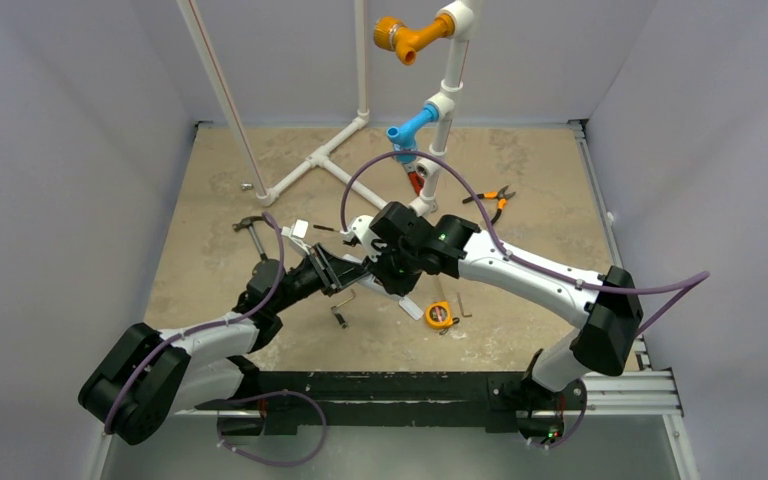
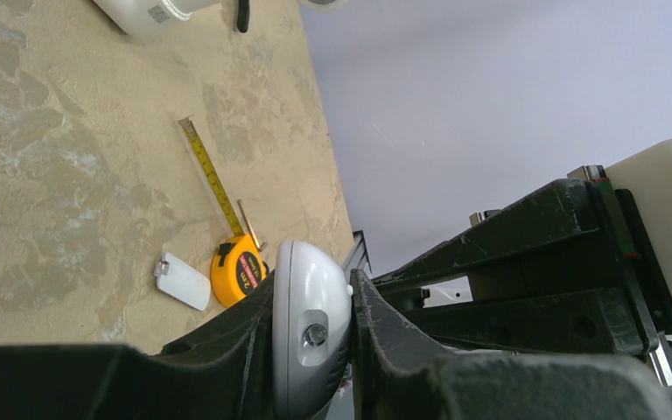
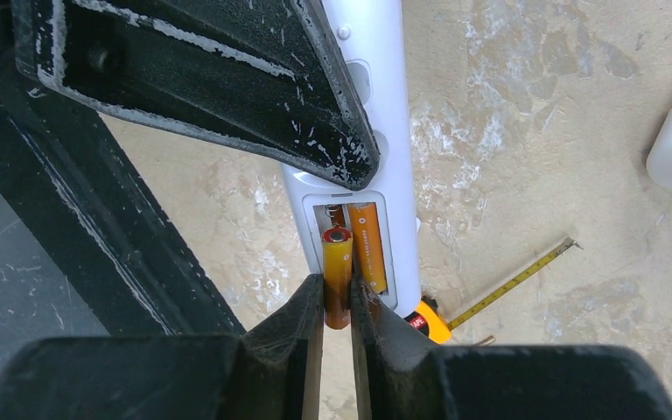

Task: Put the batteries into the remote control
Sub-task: Load the battery into the remote control.

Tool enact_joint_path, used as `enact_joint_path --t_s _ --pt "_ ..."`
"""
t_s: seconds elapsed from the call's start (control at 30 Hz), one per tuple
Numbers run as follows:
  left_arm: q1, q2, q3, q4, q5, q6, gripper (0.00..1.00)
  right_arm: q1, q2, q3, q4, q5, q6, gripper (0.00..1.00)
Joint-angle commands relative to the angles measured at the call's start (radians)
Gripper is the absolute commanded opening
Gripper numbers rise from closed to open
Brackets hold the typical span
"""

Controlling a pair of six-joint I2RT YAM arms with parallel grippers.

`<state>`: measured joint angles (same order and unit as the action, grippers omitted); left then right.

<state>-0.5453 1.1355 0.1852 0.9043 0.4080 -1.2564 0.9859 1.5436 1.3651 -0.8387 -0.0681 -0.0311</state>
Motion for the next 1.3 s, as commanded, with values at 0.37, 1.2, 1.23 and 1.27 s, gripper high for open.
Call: enact_joint_path --t_s 0.37,1.2,1.23,1.27 --pt "0.003 0.006 0.031 0.096 0.026 -0.017 0.00 0.003 -0.009 0.058 0.004 0.036 -0.018 0.15" --pt "0.004 0.009 0.035 0.095 0.033 -0.022 0.00 0.003 -0.129 -0.006 0.149 0.027 0.001 0.39" --pt "0.004 0.009 0.035 0.096 0.035 -0.022 0.00 0.003 -0.152 -0.026 0.172 0.033 0.020 0.41" --pt "0.003 0.008 0.036 0.097 0.035 -0.022 0.00 0.004 -0.172 -0.045 0.193 0.056 0.046 0.43"
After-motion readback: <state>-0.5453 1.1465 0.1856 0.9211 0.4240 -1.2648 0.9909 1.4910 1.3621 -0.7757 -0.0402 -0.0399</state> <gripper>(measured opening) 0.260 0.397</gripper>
